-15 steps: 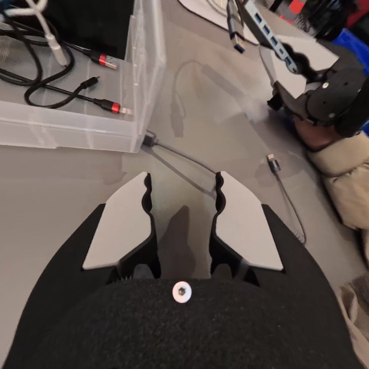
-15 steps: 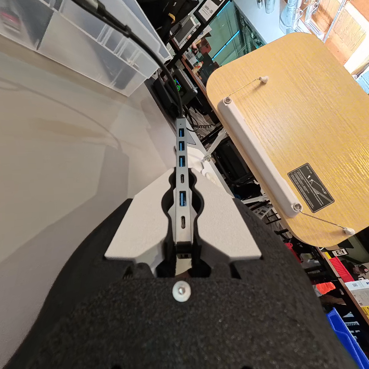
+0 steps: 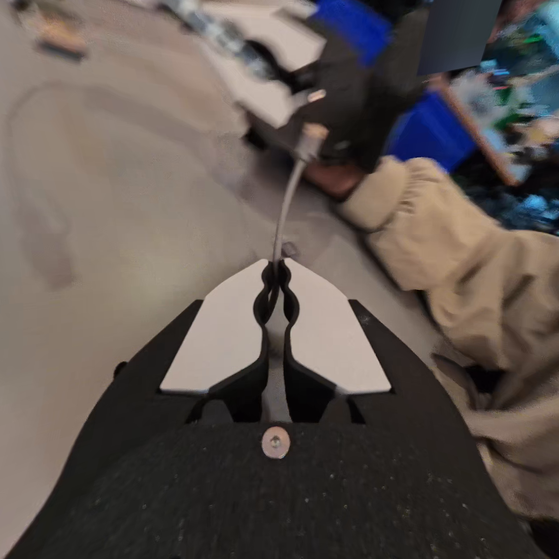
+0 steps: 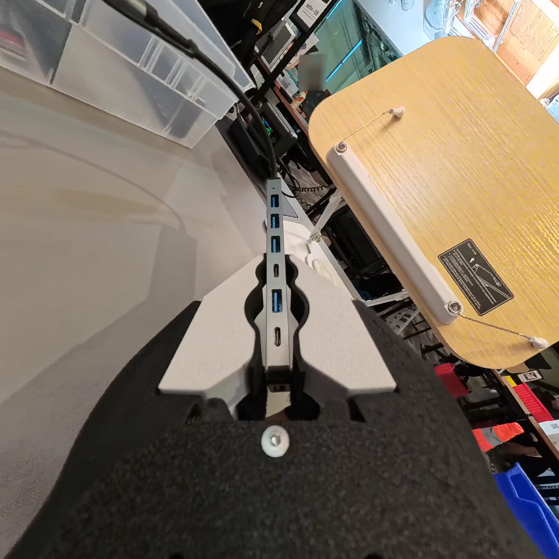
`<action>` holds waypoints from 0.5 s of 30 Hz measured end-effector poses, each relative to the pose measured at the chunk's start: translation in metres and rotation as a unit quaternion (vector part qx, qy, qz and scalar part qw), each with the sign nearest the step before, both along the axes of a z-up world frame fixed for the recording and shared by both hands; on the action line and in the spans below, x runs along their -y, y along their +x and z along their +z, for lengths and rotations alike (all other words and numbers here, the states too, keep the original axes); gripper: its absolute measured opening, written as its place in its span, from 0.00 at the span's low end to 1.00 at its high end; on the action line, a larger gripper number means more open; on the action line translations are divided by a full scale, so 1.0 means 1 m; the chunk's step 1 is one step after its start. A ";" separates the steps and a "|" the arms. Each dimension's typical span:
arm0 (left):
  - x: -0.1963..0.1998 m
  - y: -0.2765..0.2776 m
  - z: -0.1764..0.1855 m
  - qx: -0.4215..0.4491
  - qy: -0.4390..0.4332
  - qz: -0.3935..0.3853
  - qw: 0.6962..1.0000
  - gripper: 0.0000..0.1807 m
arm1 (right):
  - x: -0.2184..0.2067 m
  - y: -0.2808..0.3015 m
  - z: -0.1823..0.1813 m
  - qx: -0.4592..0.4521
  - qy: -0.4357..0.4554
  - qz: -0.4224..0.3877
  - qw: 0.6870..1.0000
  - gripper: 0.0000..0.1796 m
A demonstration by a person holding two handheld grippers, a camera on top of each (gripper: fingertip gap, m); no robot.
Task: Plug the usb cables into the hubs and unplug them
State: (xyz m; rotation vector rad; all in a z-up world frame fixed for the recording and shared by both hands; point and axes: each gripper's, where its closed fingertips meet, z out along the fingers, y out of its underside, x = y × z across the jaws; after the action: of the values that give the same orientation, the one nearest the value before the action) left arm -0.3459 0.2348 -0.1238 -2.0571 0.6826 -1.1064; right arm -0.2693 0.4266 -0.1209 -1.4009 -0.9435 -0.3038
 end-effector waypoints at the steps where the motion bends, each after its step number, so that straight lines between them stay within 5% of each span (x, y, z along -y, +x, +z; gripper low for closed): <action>1: 0.005 0.006 0.016 0.037 0.018 -0.025 0.999 0.02 | 0.000 0.001 0.001 -0.004 0.000 -0.001 1.000 0.06; 9: -0.024 -0.004 0.045 0.152 -0.085 -0.020 0.985 0.02 | 0.008 0.006 0.030 -0.054 0.061 0.001 0.997 0.05; 15: -0.016 0.007 0.061 0.296 -0.176 -0.064 0.937 0.02 | 0.015 0.007 0.048 -0.018 0.149 -0.017 0.989 0.05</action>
State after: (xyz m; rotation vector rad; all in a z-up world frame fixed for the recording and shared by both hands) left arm -0.3388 0.2511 -0.0626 -1.8129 0.3275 -1.9261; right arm -0.2626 0.4116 -0.0733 -1.1454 -0.8080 -0.4247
